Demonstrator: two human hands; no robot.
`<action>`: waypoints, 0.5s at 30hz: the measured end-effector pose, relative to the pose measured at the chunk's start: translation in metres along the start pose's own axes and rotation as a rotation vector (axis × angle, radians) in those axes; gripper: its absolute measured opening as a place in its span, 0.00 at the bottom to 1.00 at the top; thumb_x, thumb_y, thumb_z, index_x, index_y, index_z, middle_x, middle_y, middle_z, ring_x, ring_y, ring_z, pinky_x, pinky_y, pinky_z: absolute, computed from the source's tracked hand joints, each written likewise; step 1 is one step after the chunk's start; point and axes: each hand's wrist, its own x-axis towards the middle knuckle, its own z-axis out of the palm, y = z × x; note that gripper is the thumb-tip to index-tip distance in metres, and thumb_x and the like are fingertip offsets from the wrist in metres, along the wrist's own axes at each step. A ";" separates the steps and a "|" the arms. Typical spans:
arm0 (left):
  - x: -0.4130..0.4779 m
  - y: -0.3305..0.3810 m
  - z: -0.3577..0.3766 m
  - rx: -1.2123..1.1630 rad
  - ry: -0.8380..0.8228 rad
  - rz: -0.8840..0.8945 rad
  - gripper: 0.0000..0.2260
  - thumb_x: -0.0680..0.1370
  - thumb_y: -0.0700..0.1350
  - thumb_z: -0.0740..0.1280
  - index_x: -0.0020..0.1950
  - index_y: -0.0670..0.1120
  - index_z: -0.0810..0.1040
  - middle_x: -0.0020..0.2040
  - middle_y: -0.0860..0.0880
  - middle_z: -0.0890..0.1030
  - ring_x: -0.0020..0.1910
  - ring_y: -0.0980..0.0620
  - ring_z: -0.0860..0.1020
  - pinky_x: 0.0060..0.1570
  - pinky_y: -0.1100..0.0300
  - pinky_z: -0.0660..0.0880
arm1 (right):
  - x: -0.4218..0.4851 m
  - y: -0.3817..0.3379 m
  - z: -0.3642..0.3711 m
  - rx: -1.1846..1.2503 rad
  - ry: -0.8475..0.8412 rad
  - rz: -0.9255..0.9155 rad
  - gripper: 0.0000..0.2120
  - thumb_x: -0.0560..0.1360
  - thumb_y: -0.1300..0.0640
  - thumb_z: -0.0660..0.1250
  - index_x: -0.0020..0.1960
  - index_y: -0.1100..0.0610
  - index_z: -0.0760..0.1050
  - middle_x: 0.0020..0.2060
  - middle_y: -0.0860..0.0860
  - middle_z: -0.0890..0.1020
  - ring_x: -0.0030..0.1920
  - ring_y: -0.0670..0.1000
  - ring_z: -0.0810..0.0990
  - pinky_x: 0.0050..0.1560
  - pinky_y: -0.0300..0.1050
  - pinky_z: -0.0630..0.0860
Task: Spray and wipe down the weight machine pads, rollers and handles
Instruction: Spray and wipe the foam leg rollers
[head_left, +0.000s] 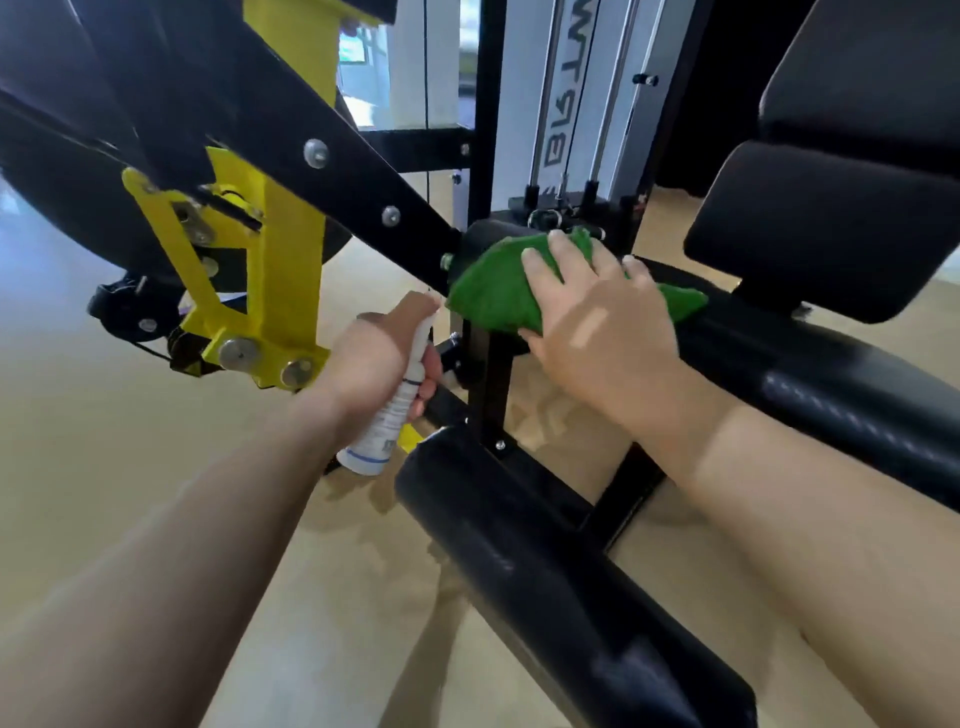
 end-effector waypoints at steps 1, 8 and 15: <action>-0.003 0.001 0.011 0.009 -0.025 -0.008 0.30 0.83 0.59 0.61 0.26 0.43 0.74 0.24 0.42 0.73 0.20 0.47 0.69 0.25 0.60 0.68 | -0.024 0.013 -0.005 0.004 0.033 0.032 0.36 0.78 0.39 0.63 0.80 0.53 0.57 0.79 0.56 0.61 0.76 0.62 0.64 0.73 0.63 0.63; -0.017 0.014 0.053 -0.012 -0.159 -0.045 0.28 0.83 0.60 0.62 0.32 0.41 0.74 0.23 0.45 0.73 0.20 0.48 0.69 0.24 0.61 0.68 | -0.038 0.028 -0.018 0.050 0.006 0.183 0.32 0.79 0.37 0.59 0.77 0.52 0.61 0.72 0.53 0.70 0.66 0.61 0.73 0.60 0.57 0.72; -0.043 0.014 0.058 -0.066 -0.205 -0.079 0.27 0.82 0.59 0.63 0.31 0.42 0.74 0.24 0.44 0.74 0.20 0.48 0.69 0.23 0.61 0.67 | -0.018 0.004 -0.011 0.061 0.012 0.146 0.32 0.80 0.42 0.62 0.79 0.53 0.60 0.76 0.53 0.66 0.74 0.60 0.66 0.70 0.58 0.64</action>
